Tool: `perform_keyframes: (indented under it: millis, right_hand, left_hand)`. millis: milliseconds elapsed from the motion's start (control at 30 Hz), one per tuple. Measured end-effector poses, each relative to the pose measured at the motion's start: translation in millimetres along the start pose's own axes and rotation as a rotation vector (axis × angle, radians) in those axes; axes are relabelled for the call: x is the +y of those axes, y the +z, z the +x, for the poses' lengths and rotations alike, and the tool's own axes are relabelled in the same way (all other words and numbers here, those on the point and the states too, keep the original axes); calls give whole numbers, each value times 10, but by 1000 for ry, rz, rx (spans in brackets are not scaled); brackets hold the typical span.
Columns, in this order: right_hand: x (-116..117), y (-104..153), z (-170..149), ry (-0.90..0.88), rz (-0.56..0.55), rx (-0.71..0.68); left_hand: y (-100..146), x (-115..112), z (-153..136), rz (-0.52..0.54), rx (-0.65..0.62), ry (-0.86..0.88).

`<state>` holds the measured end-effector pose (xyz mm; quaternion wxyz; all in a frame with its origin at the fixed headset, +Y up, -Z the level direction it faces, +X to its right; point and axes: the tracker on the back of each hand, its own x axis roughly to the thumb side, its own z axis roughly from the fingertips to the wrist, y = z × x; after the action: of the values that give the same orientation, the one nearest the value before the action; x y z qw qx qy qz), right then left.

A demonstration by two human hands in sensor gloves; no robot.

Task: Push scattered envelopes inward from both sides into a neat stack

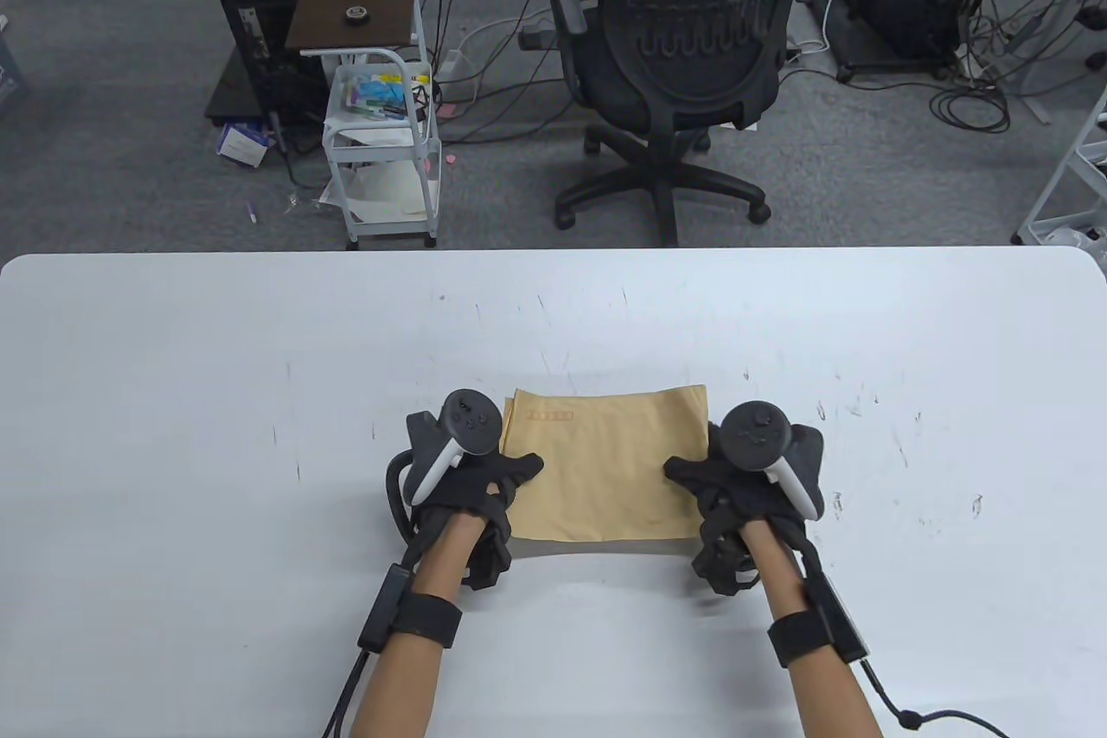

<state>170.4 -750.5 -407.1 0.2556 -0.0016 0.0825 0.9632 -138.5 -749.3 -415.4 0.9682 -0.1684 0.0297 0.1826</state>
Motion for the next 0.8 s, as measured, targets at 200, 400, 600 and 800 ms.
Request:
perform_keyframes:
  millis: [200,400,600,800]
  right_hand:
    - [110,-83,59,135,62,65]
    - [243,-67,186,473,66,101]
    - [389,-41,211,845,148,210]
    - [389,-29,125,751,148,213]
  left_hand:
    - [-49,-111,72,-16,35,-145]
    - [-32,-237,176,-16,49,-304]
    - [-9,-358,218,-46,76,-510]
    - [-53,-376,76,-85,40,-400]
